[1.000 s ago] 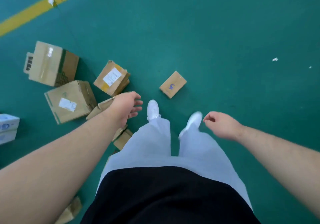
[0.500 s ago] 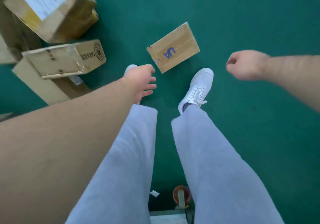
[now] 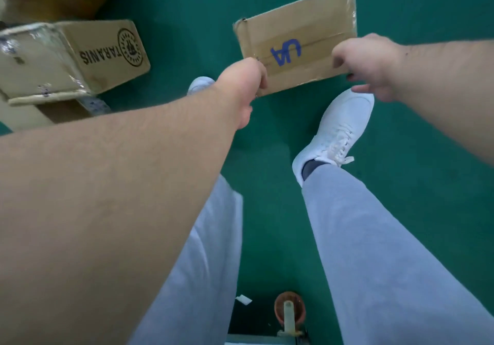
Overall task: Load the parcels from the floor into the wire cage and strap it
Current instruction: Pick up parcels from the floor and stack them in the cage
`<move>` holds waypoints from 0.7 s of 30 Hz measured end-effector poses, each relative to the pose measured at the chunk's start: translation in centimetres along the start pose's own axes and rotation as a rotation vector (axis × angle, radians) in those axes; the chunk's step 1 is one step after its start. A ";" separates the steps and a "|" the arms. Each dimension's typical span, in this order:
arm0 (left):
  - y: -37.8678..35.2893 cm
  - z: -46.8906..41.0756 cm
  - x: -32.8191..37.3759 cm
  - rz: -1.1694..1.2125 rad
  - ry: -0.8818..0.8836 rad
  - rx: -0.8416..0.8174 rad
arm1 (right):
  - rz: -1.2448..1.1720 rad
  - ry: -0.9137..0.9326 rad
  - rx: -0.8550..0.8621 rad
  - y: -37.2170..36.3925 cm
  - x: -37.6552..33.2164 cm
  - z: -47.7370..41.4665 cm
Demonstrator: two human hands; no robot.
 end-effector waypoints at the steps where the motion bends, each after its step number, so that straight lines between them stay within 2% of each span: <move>1: 0.2 1.5 0.0 -0.043 -0.017 0.018 | -0.003 0.015 0.002 0.4 0.4 1.3; 4: 2.2 7.8 -0.4 -0.108 -0.098 0.098 | -0.030 0.044 -0.012 2.8 1.5 8.5; 11: 6.5 31.2 0.3 -0.180 -0.314 0.078 | -0.255 0.194 -0.169 8.2 -0.2 33.7; 16: 9.6 45.9 0.8 -0.293 -0.472 -0.040 | -0.599 0.243 -0.071 10.2 1.3 49.9; 21: 9.2 56.9 1.4 -0.669 -0.679 -0.201 | -0.935 0.312 0.098 9.7 6.6 62.8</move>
Point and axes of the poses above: each hand's wrist, its own z-axis away from the middle knuckle, its own y-axis out of the back of the hand, x = y × z, the point moved 3 cm from there along -z, towards the middle knuckle, and after that the axes turned 13 degrees about -z, right-handed, at the moved point
